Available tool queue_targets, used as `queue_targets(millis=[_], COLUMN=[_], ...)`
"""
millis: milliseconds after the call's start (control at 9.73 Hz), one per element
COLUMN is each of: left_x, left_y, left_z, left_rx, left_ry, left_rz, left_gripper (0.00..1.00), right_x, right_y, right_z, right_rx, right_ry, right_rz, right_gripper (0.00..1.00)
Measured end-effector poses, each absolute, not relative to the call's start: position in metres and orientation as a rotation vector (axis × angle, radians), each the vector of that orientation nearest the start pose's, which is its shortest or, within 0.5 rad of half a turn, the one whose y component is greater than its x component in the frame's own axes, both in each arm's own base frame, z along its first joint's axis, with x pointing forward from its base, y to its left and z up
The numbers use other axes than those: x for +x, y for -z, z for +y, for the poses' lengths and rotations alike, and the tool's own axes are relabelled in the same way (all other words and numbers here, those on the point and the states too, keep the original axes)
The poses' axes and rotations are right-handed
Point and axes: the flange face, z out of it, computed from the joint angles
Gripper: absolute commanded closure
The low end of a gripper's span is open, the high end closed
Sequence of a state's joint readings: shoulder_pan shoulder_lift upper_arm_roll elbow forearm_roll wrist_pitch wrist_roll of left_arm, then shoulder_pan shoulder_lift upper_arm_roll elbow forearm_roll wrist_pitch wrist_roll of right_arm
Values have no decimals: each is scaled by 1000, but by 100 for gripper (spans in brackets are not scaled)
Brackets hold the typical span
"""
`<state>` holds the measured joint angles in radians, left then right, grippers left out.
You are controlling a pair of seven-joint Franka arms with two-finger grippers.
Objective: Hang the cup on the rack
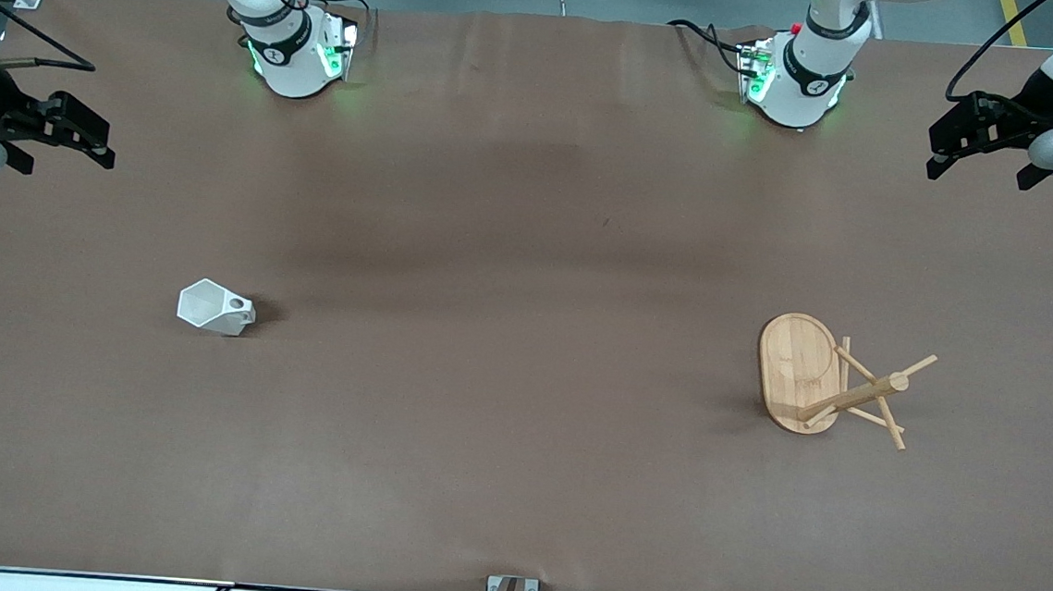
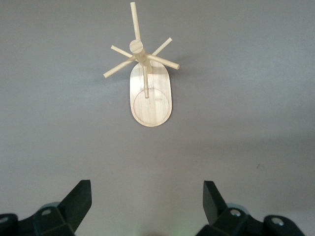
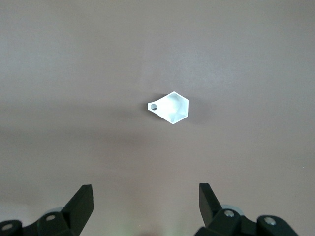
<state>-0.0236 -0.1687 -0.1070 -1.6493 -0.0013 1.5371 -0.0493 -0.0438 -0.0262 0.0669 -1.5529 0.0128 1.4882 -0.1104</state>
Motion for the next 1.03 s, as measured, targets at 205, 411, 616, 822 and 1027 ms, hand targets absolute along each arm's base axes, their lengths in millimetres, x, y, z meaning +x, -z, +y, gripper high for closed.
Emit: queue_targets(millis=[205, 411, 616, 822, 1027], left_x=[493, 494, 498, 501, 503], left_y=[-672, -670, -669, -669, -667], left_z=[-70, -69, -69, -68, -68], left_rx=[-3126, -3127, -3128, -3129, -3129], left_ry=[85, 79, 76, 78, 69], left_rz=[123, 121, 119, 119, 127], left_gripper=[0, 0, 0, 0, 0], right_x=[538, 538, 539, 540, 546], right_y=[-640, -640, -639, -635, -624], right_z=[14, 11, 9, 7, -5], right_rx=[-3122, -3122, -3122, -3122, -3123], right_ry=[-59, -60, -63, -68, -56], right_rz=[-209, -201, -195, -188, -156], right_gripper=[5, 5, 6, 6, 7])
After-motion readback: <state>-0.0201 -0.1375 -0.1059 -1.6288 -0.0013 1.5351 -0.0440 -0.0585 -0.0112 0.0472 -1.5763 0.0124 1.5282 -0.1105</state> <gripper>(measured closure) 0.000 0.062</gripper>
